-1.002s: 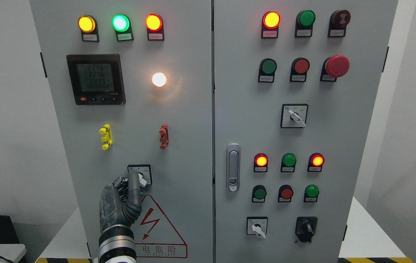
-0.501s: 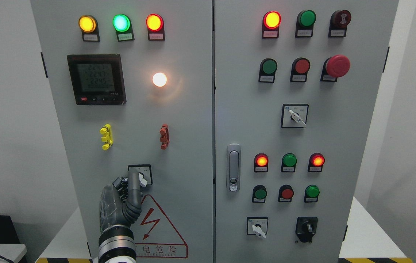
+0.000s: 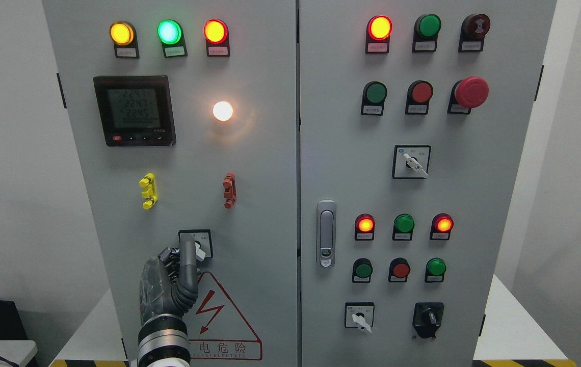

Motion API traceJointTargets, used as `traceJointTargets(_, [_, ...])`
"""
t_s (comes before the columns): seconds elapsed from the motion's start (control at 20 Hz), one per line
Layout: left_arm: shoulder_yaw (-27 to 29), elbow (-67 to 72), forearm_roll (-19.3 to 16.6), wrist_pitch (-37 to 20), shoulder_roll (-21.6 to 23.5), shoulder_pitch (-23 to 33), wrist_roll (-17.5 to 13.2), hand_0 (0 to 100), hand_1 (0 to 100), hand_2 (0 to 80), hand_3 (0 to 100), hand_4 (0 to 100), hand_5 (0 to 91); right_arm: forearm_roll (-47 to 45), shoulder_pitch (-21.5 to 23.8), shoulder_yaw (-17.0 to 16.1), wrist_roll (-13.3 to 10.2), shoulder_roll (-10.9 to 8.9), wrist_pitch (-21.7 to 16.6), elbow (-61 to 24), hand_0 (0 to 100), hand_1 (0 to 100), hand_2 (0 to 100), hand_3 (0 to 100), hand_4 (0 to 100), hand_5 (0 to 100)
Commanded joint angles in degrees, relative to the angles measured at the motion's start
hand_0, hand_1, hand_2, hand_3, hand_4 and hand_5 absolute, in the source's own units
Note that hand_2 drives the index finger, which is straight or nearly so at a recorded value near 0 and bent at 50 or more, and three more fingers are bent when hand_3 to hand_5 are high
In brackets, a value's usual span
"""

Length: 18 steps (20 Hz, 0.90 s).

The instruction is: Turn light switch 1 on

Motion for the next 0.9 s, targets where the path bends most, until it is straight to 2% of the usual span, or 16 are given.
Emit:
traceJointTargets(0.0, [0.09,-0.07,-0.01,-0.04,0.00,0.20,0.04,42,9,52.6,82,85,84.0,-1.05,0.00,0.00,0.02,0.00,0.04,0.00,12,39,0,0,0,0])
traceJointTargets(0.85, [0.36,-0.33,-0.01,-0.30,-0.09,0.46,0.39,38,8,55.4,84,86,84.1,-0.97,0.00,0.00,0.02,0.00,0.04,0.00,12,39,0,0,0,0])
